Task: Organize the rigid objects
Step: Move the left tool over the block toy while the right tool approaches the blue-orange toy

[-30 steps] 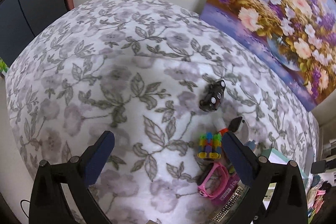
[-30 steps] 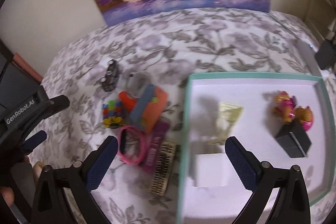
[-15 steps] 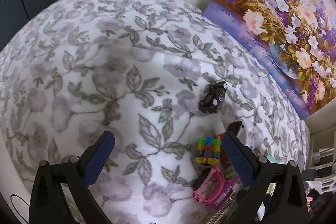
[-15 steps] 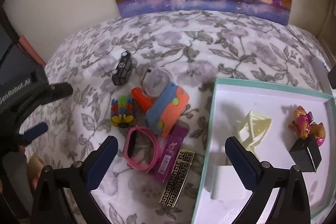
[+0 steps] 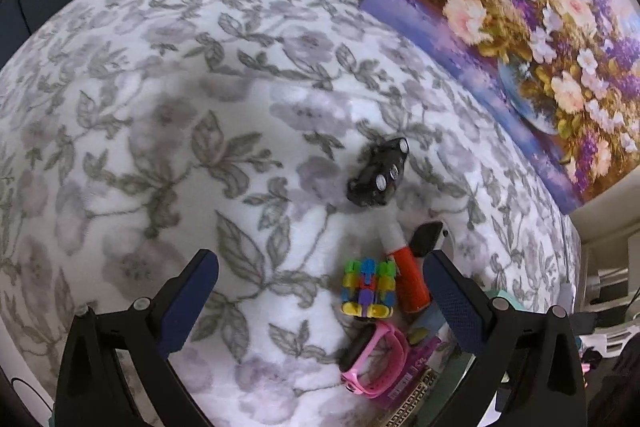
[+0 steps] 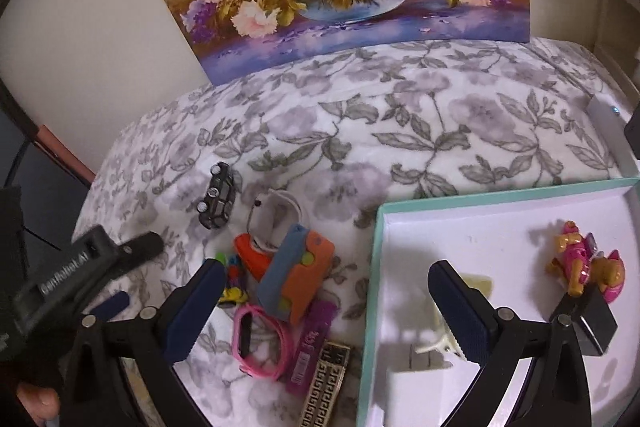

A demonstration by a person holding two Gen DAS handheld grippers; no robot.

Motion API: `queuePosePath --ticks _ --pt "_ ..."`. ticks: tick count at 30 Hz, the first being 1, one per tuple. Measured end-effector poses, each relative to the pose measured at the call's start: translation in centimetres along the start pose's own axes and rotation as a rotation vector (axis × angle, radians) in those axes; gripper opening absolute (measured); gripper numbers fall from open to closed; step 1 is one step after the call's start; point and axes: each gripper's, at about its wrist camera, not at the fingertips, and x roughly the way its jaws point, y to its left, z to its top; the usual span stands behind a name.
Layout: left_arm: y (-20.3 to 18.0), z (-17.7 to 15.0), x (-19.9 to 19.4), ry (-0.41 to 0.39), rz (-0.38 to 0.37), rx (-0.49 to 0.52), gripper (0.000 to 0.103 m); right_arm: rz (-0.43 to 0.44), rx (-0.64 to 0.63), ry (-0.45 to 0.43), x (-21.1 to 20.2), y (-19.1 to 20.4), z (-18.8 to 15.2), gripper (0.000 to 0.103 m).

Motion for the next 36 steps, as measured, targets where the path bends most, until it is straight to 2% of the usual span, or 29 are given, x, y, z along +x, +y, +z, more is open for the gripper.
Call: queuePosePath --ticks 5,11,13,18,20,21,23,24,30,32,36 --pt "-0.3 -0.1 0.9 0.019 0.031 0.020 0.102 0.031 0.019 0.006 0.7 0.4 0.5 0.093" --pt "0.8 -0.2 1.7 0.053 -0.007 -0.062 0.102 0.055 0.049 0.025 2.1 0.4 0.3 0.083" --pt "0.8 -0.4 1.9 0.053 -0.005 -0.069 0.102 0.093 0.058 0.041 2.6 0.5 0.2 0.082" --pt "0.7 -0.5 1.9 0.051 -0.045 -0.084 0.101 0.082 0.032 0.045 3.2 1.0 0.1 0.080" --pt "0.6 -0.5 1.7 0.046 -0.048 -0.082 0.100 0.099 0.033 0.047 3.2 1.0 0.1 0.076" --pt "0.5 -0.4 1.7 0.043 -0.051 -0.080 0.100 0.104 0.031 0.048 3.2 1.1 0.1 0.075" --pt "0.4 -0.4 1.6 0.043 -0.063 -0.075 0.089 0.100 0.025 0.049 3.3 1.2 0.1 0.071" --pt "0.3 -0.3 1.7 0.048 -0.071 -0.070 0.087 0.103 0.026 0.053 3.3 1.2 0.1 0.068" --pt "0.1 -0.4 2.2 0.071 -0.102 -0.068 0.085 0.092 0.019 0.061 3.5 1.4 -0.1 0.063" --pt "0.2 -0.4 2.0 0.066 -0.102 -0.074 0.079 0.101 0.024 0.060 3.4 1.3 0.0 0.063" --pt "0.4 -0.2 1.7 0.058 -0.115 -0.084 0.079 0.114 0.025 0.062 3.4 1.5 0.0 0.063"
